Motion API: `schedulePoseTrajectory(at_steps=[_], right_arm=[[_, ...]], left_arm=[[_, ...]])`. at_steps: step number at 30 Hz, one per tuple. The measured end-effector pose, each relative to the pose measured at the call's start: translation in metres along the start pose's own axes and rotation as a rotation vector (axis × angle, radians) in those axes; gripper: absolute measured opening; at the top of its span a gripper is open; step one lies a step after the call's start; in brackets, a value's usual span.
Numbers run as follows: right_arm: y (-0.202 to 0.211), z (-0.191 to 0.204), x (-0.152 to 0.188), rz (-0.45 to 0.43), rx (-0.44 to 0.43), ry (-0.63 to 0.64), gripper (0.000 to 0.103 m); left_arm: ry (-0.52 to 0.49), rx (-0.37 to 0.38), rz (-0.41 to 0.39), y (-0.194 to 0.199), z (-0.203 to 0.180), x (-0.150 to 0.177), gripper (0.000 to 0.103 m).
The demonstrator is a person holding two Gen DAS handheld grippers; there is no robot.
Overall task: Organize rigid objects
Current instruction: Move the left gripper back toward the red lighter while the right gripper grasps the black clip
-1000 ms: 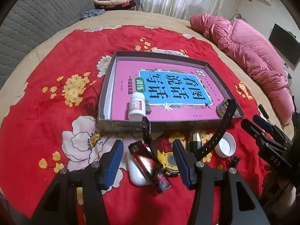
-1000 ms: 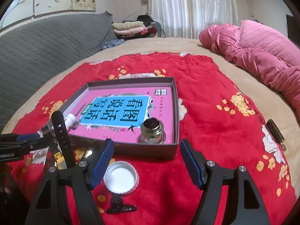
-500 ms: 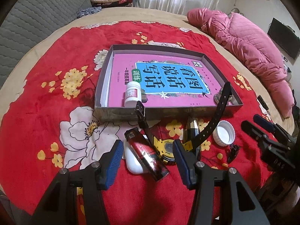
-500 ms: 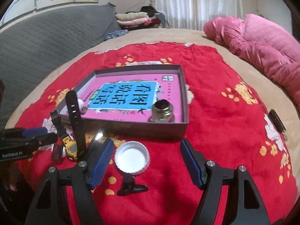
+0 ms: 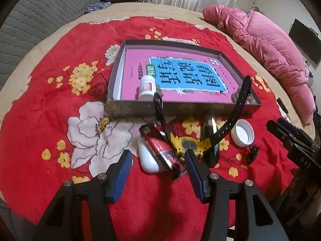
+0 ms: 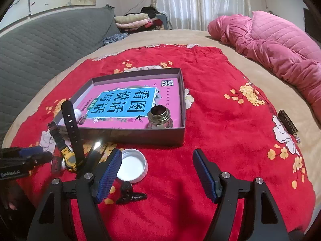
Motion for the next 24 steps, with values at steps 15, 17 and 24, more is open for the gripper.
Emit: schedulePoseTrajectory(at_steps=[15,17,24], right_arm=[[0.004,0.001,0.016,0.071,-0.026,-0.049,0.075],[0.002,0.008,0.023,0.097,-0.036,-0.034,0.075],[-0.012,0.028,0.044,0.189,-0.006,0.018,0.074]], left_arm=[[0.010,-0.022,0.029,-0.007,-0.001,0.007,0.054],[0.011,-0.025,0.033,-0.008,-0.001,0.008,0.054],[0.013,-0.030,0.035,-0.009,-0.001,0.010,0.054]])
Point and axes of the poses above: each gripper's, at about its wrist camera, not at the fingertips, and y roughly against the way its jaws point, z to its left, x to its underside, the point moved 6 cm from there along -y, roughly the way its jaws point, and after that the axes turned 1 degree about x, right-handed, at the moved point
